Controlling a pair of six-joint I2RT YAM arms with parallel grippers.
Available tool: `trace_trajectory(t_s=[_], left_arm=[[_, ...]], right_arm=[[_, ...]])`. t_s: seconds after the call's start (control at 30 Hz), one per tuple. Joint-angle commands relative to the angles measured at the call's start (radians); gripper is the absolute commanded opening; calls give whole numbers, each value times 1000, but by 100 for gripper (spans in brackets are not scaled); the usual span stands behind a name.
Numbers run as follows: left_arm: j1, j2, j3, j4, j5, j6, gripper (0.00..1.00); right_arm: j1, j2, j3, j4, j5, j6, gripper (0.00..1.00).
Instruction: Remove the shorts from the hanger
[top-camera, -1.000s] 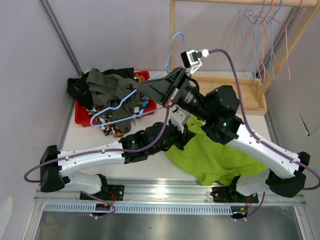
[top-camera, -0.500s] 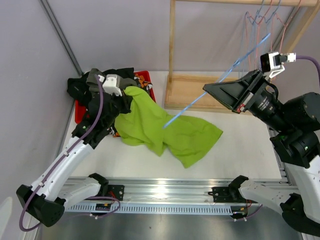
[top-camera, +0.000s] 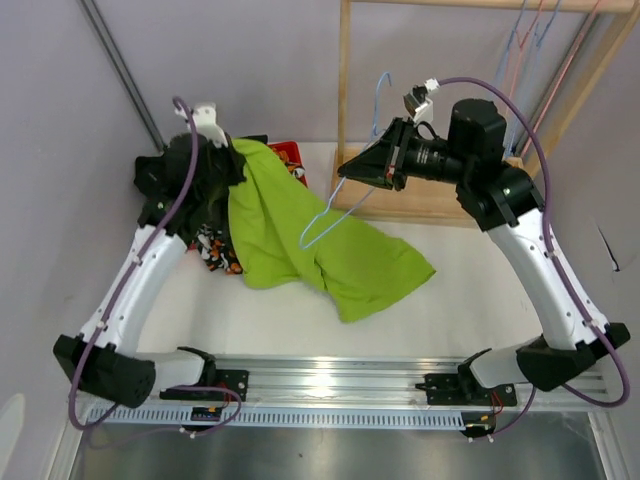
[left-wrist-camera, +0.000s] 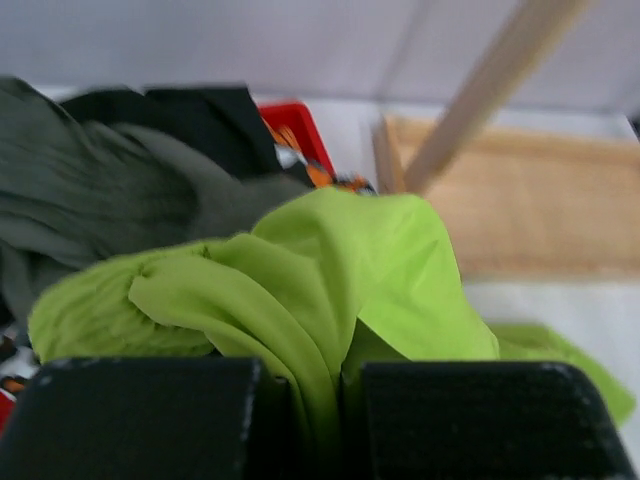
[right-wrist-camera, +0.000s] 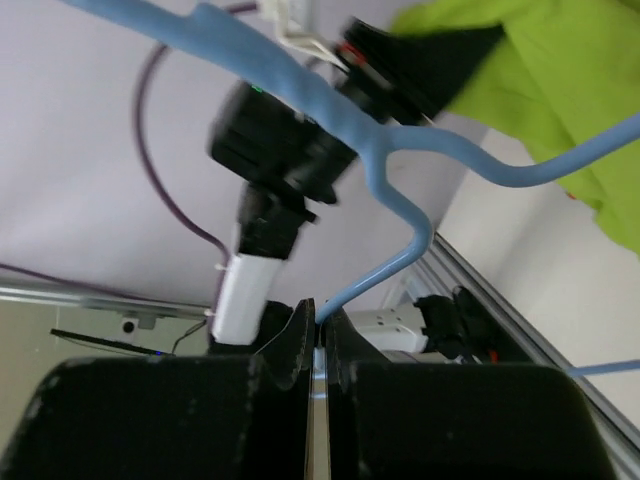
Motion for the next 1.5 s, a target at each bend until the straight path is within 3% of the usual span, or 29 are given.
trace_trajectory(t_s=[0.0, 0.1, 0.2, 0.3, 0.4, 0.43, 0.5, 0.53, 0.7, 0.73, 0.83, 1.47], left_arm=[[118, 106, 263, -23, -57, 38, 0], [236, 194, 432, -46, -97, 7, 0], [375, 307, 599, -69, -35, -77, 0], [417, 458, 801, -162, 39, -103, 0], [419, 508, 726, -193, -4, -117, 6], [419, 522, 695, -203, -43, -129, 37], [431, 537, 621, -221, -65, -169, 88], [434, 549, 572, -238, -80, -181, 99], [442, 472, 293, -123, -21, -227, 99], [442, 446, 191, -99, -10, -233, 99], [439, 363, 106, -31, 33, -237, 99], [414, 289, 84, 6, 84, -186, 97]], right_arm=[[-64, 14, 154, -128, -104, -138, 0], [-134, 38, 143, -115, -139, -155, 0], [-197, 55, 85, -47, -192, -141, 0], [-242, 94, 66, 14, -235, -118, 0], [-282, 143, 86, 82, -279, -83, 0], [-293, 176, 121, 114, -291, -57, 0], [-312, 219, 187, 128, -326, -40, 0], [-337, 244, 229, 128, -336, -29, 0], [-398, 437, 538, 190, -405, 72, 0], [-409, 460, 569, 250, -426, 101, 0], [-432, 525, 615, 417, -449, 248, 0], [-483, 792, 789, 694, -264, 480, 0]])
